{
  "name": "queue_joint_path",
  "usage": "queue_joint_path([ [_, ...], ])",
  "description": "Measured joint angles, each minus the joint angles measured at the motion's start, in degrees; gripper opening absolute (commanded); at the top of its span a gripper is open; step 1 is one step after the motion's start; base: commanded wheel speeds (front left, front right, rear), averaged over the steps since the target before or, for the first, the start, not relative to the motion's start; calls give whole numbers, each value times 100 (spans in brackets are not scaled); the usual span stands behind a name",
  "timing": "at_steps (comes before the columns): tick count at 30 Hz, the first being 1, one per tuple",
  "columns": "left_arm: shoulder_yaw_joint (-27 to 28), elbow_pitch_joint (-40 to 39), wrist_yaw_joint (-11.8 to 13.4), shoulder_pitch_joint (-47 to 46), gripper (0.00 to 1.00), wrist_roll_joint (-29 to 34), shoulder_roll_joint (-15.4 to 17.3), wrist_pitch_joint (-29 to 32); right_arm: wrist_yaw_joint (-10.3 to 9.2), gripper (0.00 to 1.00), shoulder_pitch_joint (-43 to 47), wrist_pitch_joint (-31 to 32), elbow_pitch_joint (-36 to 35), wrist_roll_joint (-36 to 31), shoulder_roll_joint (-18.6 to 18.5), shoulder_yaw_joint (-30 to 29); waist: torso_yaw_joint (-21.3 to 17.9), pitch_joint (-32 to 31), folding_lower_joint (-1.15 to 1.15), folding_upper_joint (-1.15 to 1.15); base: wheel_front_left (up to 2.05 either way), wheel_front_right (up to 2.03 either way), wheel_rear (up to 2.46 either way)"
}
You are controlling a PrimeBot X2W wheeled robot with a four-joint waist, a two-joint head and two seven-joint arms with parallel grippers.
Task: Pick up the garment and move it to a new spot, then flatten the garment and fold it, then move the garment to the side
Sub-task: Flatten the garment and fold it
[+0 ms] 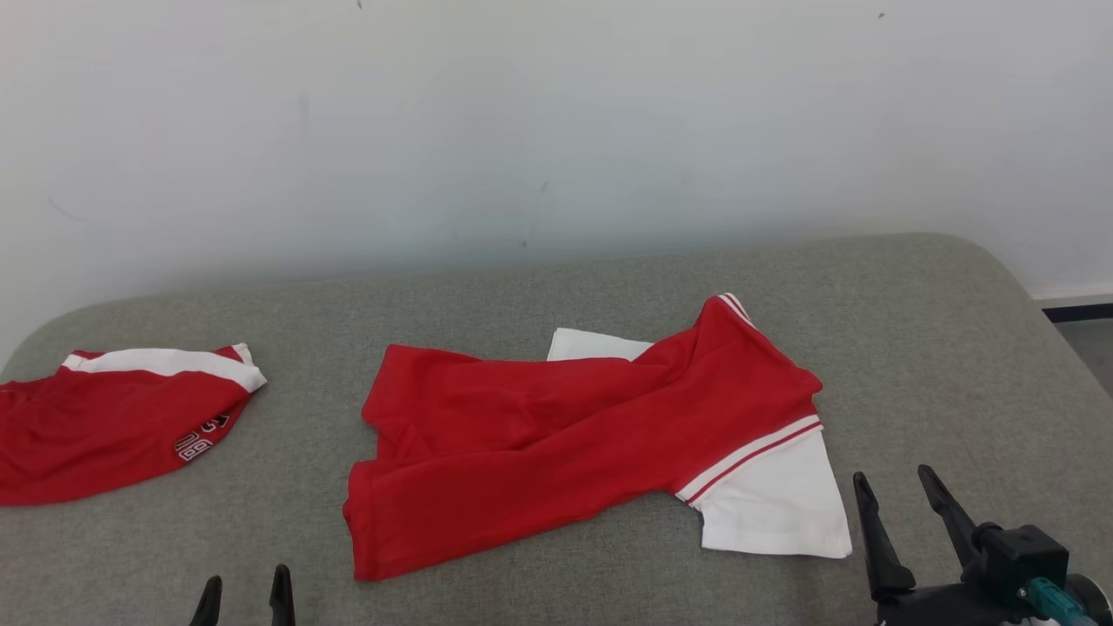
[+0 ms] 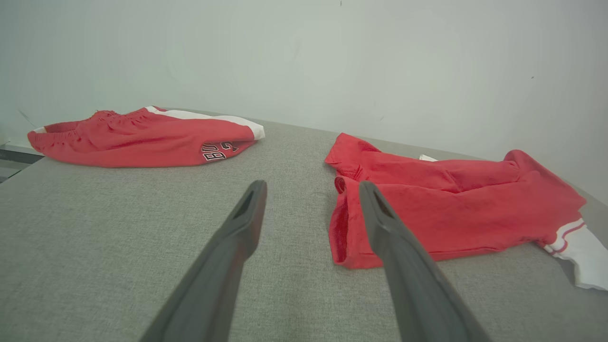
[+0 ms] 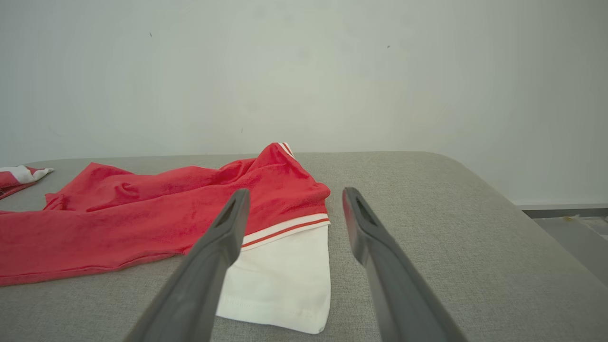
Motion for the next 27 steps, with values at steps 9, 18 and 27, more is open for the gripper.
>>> queue_joint_path([
  [9, -78, 222, -45, -24, 100, -2, 4, 0, 0, 100, -57, 328, 110, 27, 44, -59, -33, 81, 0, 0, 0, 0, 0],
  [18, -805, 1475, -87, -881, 100, -44, 71, 158, 0, 100, -1041, 2145, 1302, 281, 70, -129, -77, 356, 0, 1, 0, 0, 0],
  [27, -1039, 2295, -37, -1734, 100, -7, 111, 399, 0, 100, -1908, 2476, 2425, 52, 111, -193, -67, 748, 1, 1, 0, 0, 0],
])
